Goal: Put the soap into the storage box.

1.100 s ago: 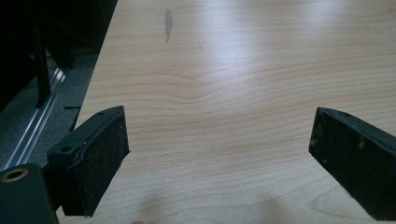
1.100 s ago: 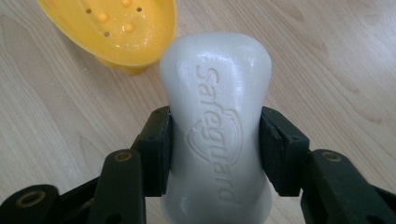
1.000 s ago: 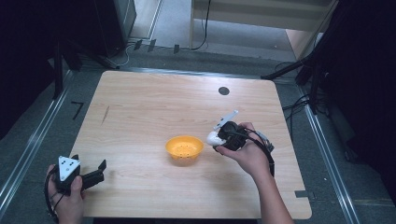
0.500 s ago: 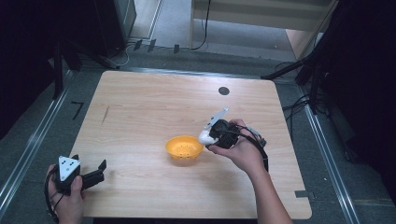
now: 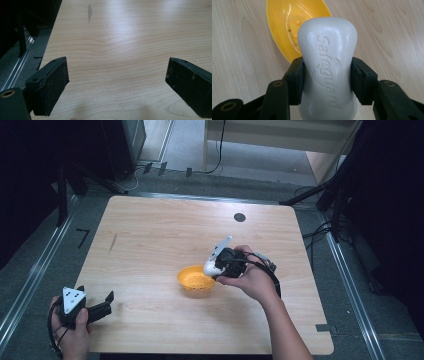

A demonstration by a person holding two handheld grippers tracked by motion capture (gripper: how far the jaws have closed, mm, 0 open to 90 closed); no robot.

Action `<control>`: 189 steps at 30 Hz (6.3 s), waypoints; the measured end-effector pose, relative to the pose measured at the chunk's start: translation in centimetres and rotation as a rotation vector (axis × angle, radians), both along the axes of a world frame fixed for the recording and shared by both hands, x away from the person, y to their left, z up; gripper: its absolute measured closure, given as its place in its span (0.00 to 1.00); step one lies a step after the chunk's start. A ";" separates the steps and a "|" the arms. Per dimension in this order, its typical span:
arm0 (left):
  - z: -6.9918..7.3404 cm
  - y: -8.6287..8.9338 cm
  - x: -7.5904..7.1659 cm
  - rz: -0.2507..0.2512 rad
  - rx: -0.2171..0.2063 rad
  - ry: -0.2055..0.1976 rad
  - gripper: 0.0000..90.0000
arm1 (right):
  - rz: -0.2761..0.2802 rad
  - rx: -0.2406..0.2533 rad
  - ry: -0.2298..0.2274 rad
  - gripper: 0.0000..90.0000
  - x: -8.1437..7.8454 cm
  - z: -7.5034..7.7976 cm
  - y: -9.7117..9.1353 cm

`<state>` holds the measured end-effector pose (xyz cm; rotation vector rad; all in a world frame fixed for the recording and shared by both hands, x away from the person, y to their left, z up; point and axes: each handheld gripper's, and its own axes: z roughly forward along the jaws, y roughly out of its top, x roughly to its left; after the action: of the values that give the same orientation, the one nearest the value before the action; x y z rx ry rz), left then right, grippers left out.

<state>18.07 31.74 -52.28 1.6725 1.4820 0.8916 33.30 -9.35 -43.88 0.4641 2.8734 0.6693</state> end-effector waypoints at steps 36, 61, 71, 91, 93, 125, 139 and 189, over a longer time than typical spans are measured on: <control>0.0 0.0 0.0 -0.003 -0.006 -0.001 0.06 | 0.281 -0.051 -0.015 0.57 1.0 -1.2 5.4; 0.0 0.0 0.1 -0.006 -0.008 -0.002 0.06 | 0.271 -0.106 0.039 0.56 1.7 -3.5 6.3; 0.0 0.0 0.1 -0.006 -0.008 -0.004 0.06 | 0.212 -0.051 0.078 0.52 2.0 -3.2 5.7; 0.0 0.1 0.1 0.001 -0.020 -0.009 0.06 | 0.028 0.068 0.052 0.34 1.9 -1.4 1.8; 0.0 0.1 0.1 0.001 -0.017 -0.009 0.06 | 0.004 0.074 0.052 0.33 2.0 -1.5 1.3; 0.0 -0.1 0.0 0.000 0.004 -0.016 0.06 | -0.291 0.195 0.065 0.11 -1.4 -6.0 -7.7; 0.0 -0.1 0.0 0.000 0.001 -0.016 0.06 | -0.377 0.278 0.029 0.09 -3.8 -7.4 -10.7; 0.0 -0.2 -0.1 0.002 0.007 -0.015 0.06 | -0.666 0.506 -0.045 0.07 -11.1 -11.0 -26.6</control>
<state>18.00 31.56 -52.27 1.6660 1.4726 0.9095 22.17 -35.99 -54.87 1.3569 2.2413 1.2174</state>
